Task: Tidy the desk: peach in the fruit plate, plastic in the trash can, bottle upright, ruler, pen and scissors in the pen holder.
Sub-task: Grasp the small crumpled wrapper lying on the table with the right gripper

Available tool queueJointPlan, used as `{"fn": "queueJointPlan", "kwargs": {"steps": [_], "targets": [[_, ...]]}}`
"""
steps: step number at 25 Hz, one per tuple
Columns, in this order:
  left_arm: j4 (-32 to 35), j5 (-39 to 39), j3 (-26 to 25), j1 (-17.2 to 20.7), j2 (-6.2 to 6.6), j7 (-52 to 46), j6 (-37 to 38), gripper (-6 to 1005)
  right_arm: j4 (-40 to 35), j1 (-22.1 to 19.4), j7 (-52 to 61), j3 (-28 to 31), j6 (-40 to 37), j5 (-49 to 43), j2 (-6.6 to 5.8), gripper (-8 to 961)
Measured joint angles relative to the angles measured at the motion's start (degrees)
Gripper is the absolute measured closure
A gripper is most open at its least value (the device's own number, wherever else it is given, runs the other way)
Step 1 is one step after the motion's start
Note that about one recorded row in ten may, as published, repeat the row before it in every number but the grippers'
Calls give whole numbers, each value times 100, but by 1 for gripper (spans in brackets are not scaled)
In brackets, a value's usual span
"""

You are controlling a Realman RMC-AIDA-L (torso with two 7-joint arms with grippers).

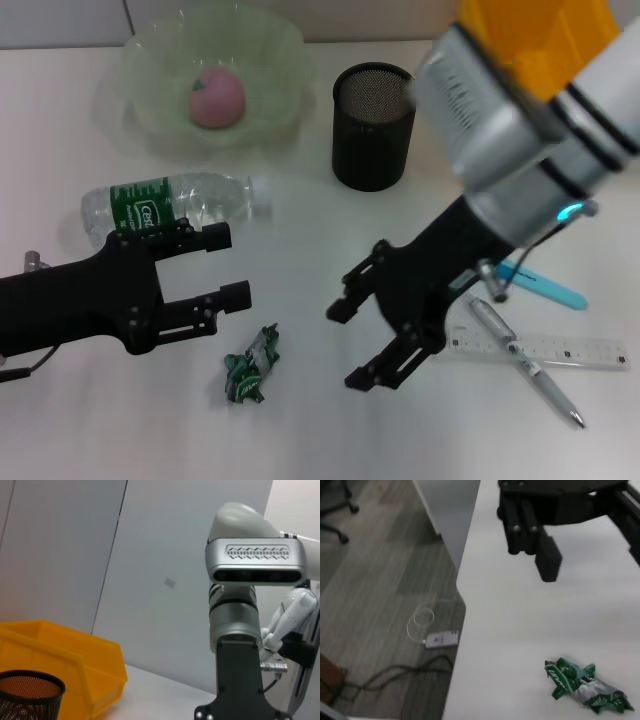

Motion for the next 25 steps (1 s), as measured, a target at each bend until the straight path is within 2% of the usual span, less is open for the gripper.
{"fn": "queueJointPlan", "kwargs": {"steps": [7, 16, 20, 25], "targets": [[-1, 1, -53, -18, 31, -30, 3, 281, -182, 28, -172, -1108, 849, 281, 17, 203], [2, -24, -209, -16, 22, -45, 9, 281, -298, -103, -673, -1727, 1594, 763, 19, 205], [0, -25, -232, -14, -18, -19, 10, 281, -245, -113, -739, -2311, 2152, 920, 18, 206], [0, -30, -299, -35, -19, -21, 6, 281, -217, -137, -763, -2702, 2421, 1090, 19, 208]]}}
